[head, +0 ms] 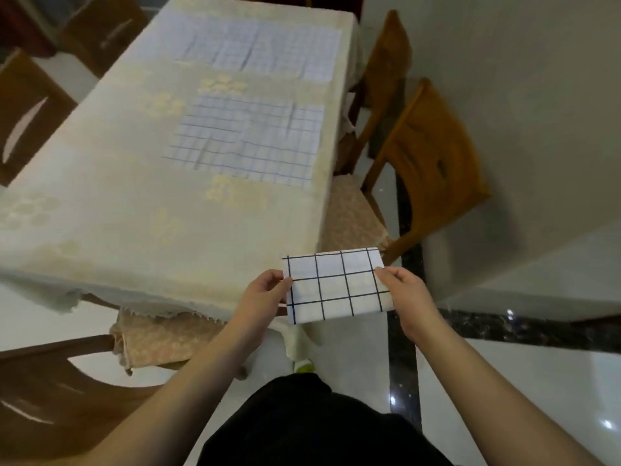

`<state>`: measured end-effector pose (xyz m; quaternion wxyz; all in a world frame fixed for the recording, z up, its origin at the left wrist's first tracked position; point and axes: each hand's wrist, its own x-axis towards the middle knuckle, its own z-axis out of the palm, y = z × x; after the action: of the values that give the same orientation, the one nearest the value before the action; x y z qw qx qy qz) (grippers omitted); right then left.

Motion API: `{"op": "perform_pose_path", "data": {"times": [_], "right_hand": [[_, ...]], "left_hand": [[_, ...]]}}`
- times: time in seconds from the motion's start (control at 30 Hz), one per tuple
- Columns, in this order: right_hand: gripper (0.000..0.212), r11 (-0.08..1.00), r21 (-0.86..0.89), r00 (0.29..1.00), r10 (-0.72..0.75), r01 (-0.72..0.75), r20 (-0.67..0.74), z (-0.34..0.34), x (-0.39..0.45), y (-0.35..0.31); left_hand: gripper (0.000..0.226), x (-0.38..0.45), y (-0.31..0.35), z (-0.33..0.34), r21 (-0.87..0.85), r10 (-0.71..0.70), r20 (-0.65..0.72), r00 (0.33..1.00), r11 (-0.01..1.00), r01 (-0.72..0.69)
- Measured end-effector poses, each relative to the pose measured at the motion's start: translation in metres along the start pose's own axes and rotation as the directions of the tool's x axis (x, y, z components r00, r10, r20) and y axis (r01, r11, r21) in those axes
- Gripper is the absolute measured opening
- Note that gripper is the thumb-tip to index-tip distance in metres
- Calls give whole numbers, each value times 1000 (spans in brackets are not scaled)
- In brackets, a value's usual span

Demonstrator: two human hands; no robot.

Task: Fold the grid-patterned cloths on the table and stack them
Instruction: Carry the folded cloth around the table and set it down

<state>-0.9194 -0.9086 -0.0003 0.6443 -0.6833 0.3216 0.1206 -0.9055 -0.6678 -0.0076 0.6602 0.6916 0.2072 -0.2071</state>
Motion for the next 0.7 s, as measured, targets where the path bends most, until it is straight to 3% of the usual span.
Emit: {"op": "perform_pose_path", "data": {"times": [0.43, 0.7], "right_hand": [[20, 965, -251, 967, -6, 71, 253, 86, 105, -79], [28, 817, -510, 890, -9, 269, 456, 137, 185, -95]], "left_hand": [[20, 79, 21, -41, -98, -71, -208, 976, 994, 52], [7, 94, -8, -29, -314, -271, -391, 880, 938, 149]]}}
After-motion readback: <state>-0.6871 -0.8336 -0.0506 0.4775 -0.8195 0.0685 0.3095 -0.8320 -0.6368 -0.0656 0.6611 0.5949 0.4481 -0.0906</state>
